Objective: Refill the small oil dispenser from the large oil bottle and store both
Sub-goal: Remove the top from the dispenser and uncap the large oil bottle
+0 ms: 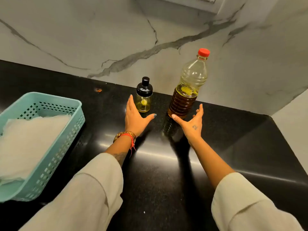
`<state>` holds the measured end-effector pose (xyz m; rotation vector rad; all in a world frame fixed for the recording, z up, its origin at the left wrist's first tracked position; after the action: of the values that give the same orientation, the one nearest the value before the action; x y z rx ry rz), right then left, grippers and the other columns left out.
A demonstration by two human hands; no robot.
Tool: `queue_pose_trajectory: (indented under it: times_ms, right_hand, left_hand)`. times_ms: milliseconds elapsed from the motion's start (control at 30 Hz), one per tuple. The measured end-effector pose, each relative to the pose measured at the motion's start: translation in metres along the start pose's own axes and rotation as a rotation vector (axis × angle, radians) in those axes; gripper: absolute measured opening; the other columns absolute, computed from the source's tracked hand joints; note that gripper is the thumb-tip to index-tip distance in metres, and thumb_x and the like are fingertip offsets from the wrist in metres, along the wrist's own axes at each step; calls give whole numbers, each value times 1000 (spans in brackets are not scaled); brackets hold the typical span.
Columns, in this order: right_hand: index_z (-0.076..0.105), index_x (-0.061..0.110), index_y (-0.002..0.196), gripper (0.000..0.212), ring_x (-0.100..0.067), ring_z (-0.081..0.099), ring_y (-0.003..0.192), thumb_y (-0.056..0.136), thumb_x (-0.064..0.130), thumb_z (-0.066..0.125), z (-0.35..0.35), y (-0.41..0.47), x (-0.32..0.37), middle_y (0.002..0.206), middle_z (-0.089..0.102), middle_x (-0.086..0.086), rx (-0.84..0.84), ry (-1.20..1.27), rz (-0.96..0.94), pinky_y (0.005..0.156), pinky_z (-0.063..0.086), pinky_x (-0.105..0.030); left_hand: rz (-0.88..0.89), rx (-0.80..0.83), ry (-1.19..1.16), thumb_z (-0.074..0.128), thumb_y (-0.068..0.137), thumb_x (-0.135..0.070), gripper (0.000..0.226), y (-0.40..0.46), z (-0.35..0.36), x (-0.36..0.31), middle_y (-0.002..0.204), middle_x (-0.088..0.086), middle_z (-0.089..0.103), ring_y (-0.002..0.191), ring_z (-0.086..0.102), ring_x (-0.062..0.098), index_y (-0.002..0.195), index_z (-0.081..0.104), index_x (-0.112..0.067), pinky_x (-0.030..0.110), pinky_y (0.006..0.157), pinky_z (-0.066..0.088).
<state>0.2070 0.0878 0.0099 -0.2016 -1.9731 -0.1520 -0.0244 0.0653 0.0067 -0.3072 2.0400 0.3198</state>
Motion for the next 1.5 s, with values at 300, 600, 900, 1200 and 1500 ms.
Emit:
queue_pose_trajectory:
  times_ms: [300,600,900,1200,1500]
  right_hand:
    - [12,30,144,122,-19,38,132,50,44,88,27,37,-5,145,36,-2,-53,121,-51,109,34,-42]
    - [26,25,137,102,-20,52,115,55,41,86,26,39,-6,127,53,-2,-164,21,-61,98,43,-37]
    - [29,26,135,98,-20,54,111,56,40,86,15,17,-7,123,56,0,-162,18,-52,95,44,-36]
    - [31,26,134,100,-21,55,112,52,40,87,-10,-45,-19,123,57,0,-131,11,-45,97,45,-39]
    - [32,25,131,97,-16,56,108,53,34,88,-36,-120,-30,123,57,1,-109,39,-55,91,45,-29]
  left_hand:
    - [-17,-65,-76,84,63,-32,112,45,20,17,146,9,38,133,37,27,148,13,-17,44,108,35]
    - [3,-158,-78,82,66,-26,79,54,19,19,127,6,54,116,52,22,132,40,-15,25,91,39]
    - [7,-139,-69,81,67,-25,68,25,9,17,121,5,57,106,54,15,124,46,-14,21,84,39]
    - [16,-99,-80,82,66,-23,72,-47,-8,18,120,5,57,108,55,18,127,44,-15,23,86,40]
    - [-22,-48,-105,82,65,-26,75,-123,-25,25,121,1,58,108,55,17,128,42,-21,31,91,46]
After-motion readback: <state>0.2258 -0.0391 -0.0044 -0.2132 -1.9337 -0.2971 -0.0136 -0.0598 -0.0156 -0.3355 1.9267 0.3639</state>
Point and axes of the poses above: each hand's wrist, its own y-axis towards the middle knuckle, its own z-axis out of the palm, x = y × z, the point moved 7 cm from there along y, towards the middle knuckle
